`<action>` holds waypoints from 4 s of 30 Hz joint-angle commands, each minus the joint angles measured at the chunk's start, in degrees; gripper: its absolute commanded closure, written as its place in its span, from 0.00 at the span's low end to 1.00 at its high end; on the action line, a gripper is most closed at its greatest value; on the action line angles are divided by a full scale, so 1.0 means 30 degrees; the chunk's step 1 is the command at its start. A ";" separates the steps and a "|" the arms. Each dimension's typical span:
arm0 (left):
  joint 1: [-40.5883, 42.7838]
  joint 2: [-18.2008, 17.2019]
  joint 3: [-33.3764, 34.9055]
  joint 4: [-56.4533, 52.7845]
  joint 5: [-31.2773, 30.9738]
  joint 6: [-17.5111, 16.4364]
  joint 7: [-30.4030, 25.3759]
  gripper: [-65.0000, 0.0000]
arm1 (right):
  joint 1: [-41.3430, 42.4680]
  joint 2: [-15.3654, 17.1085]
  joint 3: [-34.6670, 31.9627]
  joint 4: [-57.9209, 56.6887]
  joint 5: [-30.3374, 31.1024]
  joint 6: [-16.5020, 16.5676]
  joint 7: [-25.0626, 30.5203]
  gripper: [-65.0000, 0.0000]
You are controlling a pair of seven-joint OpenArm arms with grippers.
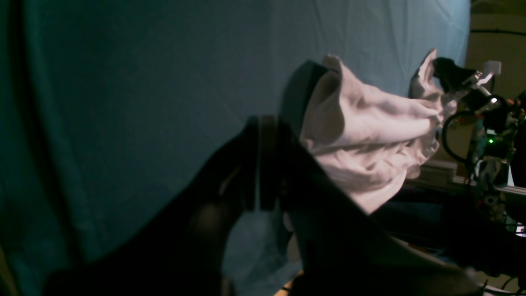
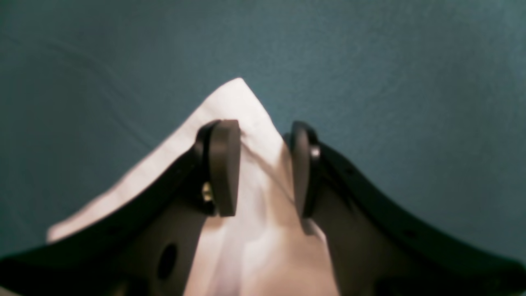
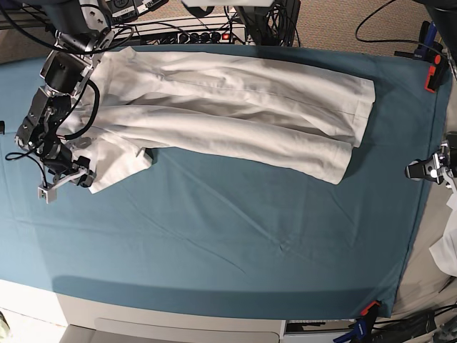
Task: Fold the T-shirt properly
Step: 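Grasp the collar end of the folded shirt with the right gripper and tuck it, then move the left gripper to the hem end of the folded shirt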
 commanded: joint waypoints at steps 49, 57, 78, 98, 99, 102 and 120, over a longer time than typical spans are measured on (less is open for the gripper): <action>-0.0459 -0.0525 -0.0080 0.0262 -0.0448 -0.0092 -0.0039 0.96 | -1.7915 -0.2892 0.0080 2.3431 0.7847 0.2251 -0.4029 1.00; -0.0459 -0.0525 -0.0080 0.0262 -0.0448 -0.0092 -0.0039 0.96 | -1.8957 -0.2885 0.0073 2.3431 0.8531 0.2871 -0.5071 1.00; 0.0721 0.0270 0.0481 0.0262 -0.0448 -0.0092 -0.0039 0.39 | -1.5591 -0.6054 0.5093 2.4553 0.7672 0.0772 -0.1450 0.55; 0.1515 0.3424 0.4073 0.0270 -0.0448 0.0000 -0.0039 0.39 | -1.5067 -0.6426 0.5064 2.4276 0.5107 -0.1501 -0.0233 0.55; 0.1566 0.3308 0.4073 0.0277 -0.0448 -0.0007 -0.0039 0.39 | -1.5067 -0.6426 0.5064 2.4276 0.5107 -0.1501 -0.0226 0.55; 0.1778 0.2943 0.4073 0.0357 -0.0448 0.0022 -0.0039 0.39 | -1.5067 -0.6433 0.5064 2.4276 0.5122 -0.1501 -0.0175 0.55; 0.3672 0.2127 0.4073 0.5202 -0.0448 0.0022 -0.0039 0.44 | -1.5067 -0.6426 0.5056 2.4276 0.5129 -0.1501 -0.0175 0.55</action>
